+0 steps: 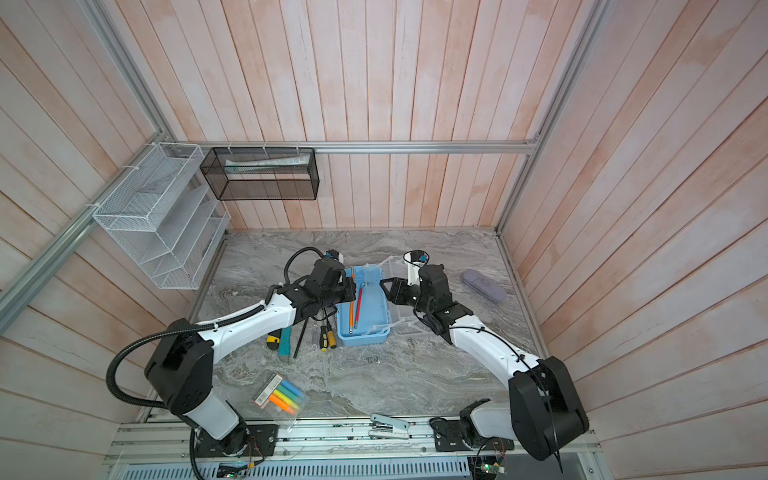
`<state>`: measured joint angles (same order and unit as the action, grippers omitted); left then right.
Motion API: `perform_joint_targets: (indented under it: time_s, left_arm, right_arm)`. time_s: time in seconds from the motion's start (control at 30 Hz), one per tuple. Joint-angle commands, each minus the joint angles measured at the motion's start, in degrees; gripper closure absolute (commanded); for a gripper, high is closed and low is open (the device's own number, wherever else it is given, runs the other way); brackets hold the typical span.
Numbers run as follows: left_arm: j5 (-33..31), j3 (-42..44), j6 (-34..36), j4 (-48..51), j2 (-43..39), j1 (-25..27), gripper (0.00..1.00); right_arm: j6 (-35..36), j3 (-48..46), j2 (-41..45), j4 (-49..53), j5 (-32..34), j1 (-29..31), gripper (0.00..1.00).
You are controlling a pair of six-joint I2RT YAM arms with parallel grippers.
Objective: Pack the tool kit
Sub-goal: 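Lift the orange hex key with the left gripper and carry it over the box, then lower the orange hex key beside the red one and open the left gripper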
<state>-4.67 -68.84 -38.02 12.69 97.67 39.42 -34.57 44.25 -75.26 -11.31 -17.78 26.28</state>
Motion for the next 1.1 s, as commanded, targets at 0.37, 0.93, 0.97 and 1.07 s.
perform_joint_targets:
  time_s: [0.37,0.93,0.97,1.07]
  left_arm:
    - [-2.11,-9.46,0.97,3.68,12.26,-0.32,1.00]
    - [-3.88,-12.81,1.78,8.28,17.96,-2.77,0.99]
    - [-3.95,-13.07,1.97,8.33,18.36,-2.85,0.97]
    - [-3.18,-13.73,1.97,8.49,19.47,-3.03,0.91]
  right_arm:
    - [-0.77,-4.43,1.10,-3.01,-2.08,-1.94,0.49]
    - [-0.17,-4.44,-0.32,-3.63,-2.43,-2.28,0.49]
    - [-0.15,-4.34,-0.45,-3.55,-2.48,-2.36,0.49]
    - [-0.06,-4.25,-0.84,-3.70,-2.48,-2.38,0.49]
